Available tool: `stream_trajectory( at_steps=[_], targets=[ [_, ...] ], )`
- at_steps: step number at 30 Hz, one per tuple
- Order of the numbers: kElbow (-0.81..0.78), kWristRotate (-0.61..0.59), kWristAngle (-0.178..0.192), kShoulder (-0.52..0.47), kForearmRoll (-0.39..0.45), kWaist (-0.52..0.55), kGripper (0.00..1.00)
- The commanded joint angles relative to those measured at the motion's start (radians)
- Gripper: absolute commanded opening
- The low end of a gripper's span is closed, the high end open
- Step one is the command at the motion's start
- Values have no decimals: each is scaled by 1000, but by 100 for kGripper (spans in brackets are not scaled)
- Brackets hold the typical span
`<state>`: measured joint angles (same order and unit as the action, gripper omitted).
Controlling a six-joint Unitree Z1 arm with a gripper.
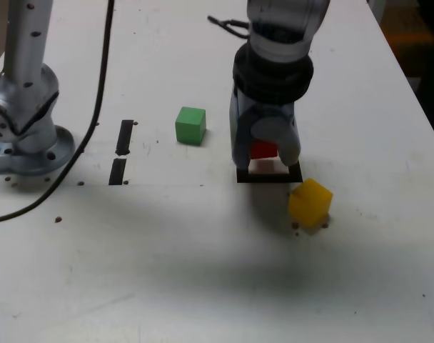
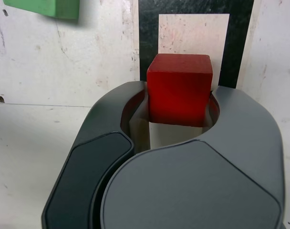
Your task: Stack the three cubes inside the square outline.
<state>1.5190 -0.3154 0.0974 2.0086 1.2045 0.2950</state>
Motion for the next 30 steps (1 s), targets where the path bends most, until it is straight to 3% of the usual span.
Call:
stream_trajectory(
  at_steps=[1,10,14,18,19,23,25,30],
  targets=[
    [-26,5,2,0,-33,-8,17],
    [-50,14,4,17,-71,-22,20],
    [-50,19,-1,22,-72,-22,28],
    [-54,35,-19,32,-71,-28,48],
    [-54,40,-22,34,-70,-31,59],
    [-50,44,-16,25,-67,-33,85],
    [-47,44,-11,18,-64,-33,93],
    [-41,41,-7,-10,-39,-33,99]
  ],
)
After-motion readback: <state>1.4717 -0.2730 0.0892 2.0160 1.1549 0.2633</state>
